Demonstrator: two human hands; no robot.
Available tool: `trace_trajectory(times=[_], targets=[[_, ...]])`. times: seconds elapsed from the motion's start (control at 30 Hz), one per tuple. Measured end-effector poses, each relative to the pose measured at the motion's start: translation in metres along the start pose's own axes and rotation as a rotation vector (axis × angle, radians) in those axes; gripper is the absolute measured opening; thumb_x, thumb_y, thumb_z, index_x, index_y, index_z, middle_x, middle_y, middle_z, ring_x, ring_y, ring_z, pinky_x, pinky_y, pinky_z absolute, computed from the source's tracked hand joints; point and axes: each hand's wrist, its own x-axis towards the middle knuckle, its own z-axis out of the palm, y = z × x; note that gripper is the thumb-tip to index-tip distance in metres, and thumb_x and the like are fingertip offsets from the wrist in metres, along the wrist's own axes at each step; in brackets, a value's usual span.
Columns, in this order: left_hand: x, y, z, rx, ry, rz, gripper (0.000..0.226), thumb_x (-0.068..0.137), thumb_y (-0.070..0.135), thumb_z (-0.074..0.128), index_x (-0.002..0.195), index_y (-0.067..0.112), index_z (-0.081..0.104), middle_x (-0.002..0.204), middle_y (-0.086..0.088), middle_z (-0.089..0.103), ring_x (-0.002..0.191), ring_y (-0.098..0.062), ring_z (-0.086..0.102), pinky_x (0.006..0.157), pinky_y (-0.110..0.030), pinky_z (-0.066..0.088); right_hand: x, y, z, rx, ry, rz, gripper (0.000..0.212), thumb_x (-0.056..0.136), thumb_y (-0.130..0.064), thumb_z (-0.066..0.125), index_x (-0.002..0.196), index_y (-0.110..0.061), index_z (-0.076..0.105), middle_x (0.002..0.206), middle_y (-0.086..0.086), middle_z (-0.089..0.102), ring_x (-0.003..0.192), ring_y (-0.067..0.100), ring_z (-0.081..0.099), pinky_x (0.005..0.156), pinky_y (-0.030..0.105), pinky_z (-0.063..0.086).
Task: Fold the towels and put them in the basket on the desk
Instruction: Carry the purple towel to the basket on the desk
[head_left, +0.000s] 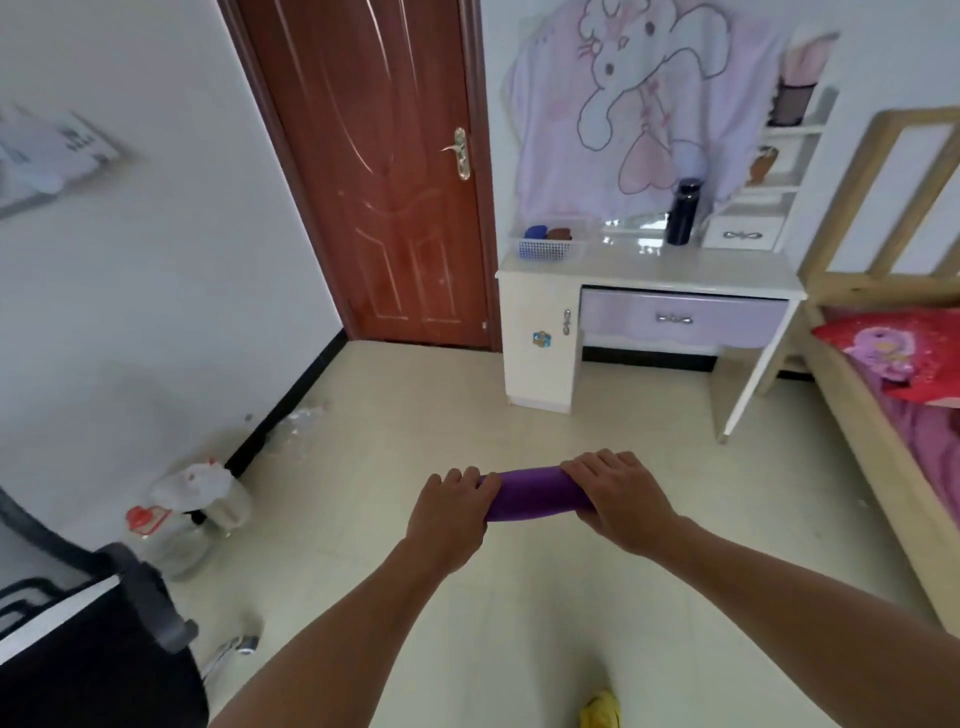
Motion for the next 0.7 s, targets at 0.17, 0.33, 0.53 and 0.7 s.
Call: trace_trajectory(times=[0.17,0.33,0.53,0.7], targets=[[0.136,-0.034,-0.005,-0.011,-0.013,0.015,0.043,0.091,0.02,0.045,0.134,0.019,0.038,0.119,-0.004,0.055,0.103,-0.025,0.053,0.081,-0.033,0.037,0.1,0.083,0.031,0.039,0.01,0.019,0.043,0.069,-0.032,0.075,0.107,-0.021,0.06,0.093,-0.002,0.069,0.077,0.019,0.063,0.071,0.031,0.05],[0.25,-0.061,-0.016,-0.062,0.006,-0.014,0.042,0.091,0.022,0.046,0.132,0.019,0.039,0.119,-0.002,0.055,0.102,-0.023,0.054,0.082,-0.032,0.039,0.2,0.163,0.036,0.029,0.018,0.006,0.047,0.063,-0.034,0.079,0.105,-0.022,0.06,0.091,-0.002,0.068,0.077,0.018,0.064,0.07,0.03,0.05],[0.371,-0.106,-0.013,-0.073,0.042,0.003,0.041,0.091,0.022,0.048,0.132,0.02,0.04,0.117,-0.001,0.057,0.101,-0.021,0.055,0.084,-0.032,0.041,0.301,0.228,0.064,0.017,-0.003,0.013,0.045,0.063,-0.035,0.076,0.103,-0.023,0.059,0.088,-0.003,0.067,0.075,0.018,0.063,0.069,0.031,0.049],[0.505,-0.155,0.001,-0.074,0.078,0.078,0.041,0.092,0.022,0.047,0.132,0.02,0.04,0.117,-0.002,0.057,0.1,-0.021,0.056,0.083,-0.032,0.042,0.402,0.295,0.103,0.018,0.0,0.12,0.046,0.059,-0.034,0.076,0.1,-0.023,0.059,0.088,-0.004,0.068,0.077,0.018,0.064,0.072,0.031,0.05]])
